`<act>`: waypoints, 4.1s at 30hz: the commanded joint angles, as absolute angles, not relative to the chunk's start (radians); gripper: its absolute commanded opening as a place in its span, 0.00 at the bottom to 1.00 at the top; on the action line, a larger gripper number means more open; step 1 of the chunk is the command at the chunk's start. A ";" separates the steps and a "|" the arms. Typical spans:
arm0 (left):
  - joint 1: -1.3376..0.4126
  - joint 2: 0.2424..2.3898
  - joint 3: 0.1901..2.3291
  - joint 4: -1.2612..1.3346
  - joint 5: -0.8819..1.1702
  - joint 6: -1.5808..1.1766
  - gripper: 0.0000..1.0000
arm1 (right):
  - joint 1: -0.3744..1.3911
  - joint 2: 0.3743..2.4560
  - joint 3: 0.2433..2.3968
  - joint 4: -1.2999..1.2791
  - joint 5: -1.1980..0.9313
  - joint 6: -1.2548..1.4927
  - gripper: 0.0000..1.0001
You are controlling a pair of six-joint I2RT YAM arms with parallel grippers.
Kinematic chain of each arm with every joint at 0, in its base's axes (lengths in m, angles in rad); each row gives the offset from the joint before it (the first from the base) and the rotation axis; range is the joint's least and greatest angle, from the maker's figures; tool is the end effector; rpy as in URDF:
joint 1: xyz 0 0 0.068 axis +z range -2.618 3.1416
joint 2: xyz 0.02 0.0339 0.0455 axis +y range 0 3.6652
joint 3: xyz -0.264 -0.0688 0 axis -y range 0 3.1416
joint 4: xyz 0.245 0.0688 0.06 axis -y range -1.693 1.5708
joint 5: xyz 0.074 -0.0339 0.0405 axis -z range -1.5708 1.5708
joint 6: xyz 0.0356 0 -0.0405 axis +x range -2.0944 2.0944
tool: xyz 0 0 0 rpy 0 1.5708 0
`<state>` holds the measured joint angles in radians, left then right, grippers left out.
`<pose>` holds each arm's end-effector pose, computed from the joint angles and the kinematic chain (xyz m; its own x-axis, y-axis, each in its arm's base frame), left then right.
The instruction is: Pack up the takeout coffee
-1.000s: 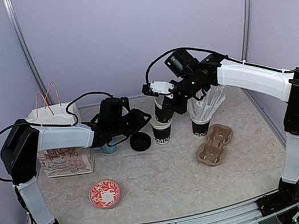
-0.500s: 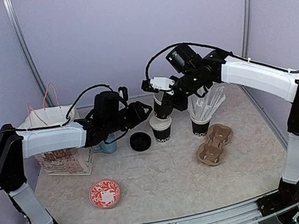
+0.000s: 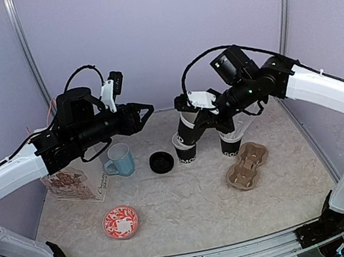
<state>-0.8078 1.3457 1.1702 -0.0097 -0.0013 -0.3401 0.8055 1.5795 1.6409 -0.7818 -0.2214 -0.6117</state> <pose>0.2215 -0.2316 0.3670 -0.3608 -0.1054 -0.9267 0.6381 0.6968 -0.3277 0.2333 0.2541 0.3807 0.0956 -0.7092 -0.6985 -0.9320 0.1827 -0.3130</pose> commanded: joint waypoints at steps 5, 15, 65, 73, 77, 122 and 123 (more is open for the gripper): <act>-0.882 1.233 1.252 -0.296 -0.084 -0.115 0.51 | 0.951 1.557 1.433 -0.842 -0.199 -0.762 0.00; -0.873 1.120 1.132 -0.188 -0.338 -0.175 0.84 | 1.084 1.617 1.371 -0.859 -0.190 -0.823 0.00; -0.726 2.019 1.811 -0.941 -0.252 -0.317 0.54 | 0.590 1.125 0.865 -0.475 -0.677 -0.590 0.39; -0.698 2.174 1.908 -0.987 -0.252 -0.340 0.50 | 0.578 1.092 0.736 -0.382 -0.655 -0.612 0.39; -0.697 2.234 1.951 -0.999 -0.232 -0.342 0.44 | 0.578 1.090 0.732 -0.385 -0.676 -0.615 0.39; -0.687 2.000 1.921 -0.899 -0.024 -0.267 0.08 | 0.589 1.222 1.021 -0.623 -0.759 -0.665 0.40; -0.689 1.983 1.917 -0.879 0.042 -0.260 0.08 | 0.590 1.234 1.070 -0.654 -0.764 -0.671 0.40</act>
<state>-0.6941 2.1086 1.9541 -1.0130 -0.1555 -0.3130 0.5861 1.2022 0.9089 -0.5262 -0.7223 -0.6422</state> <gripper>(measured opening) 0.092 0.398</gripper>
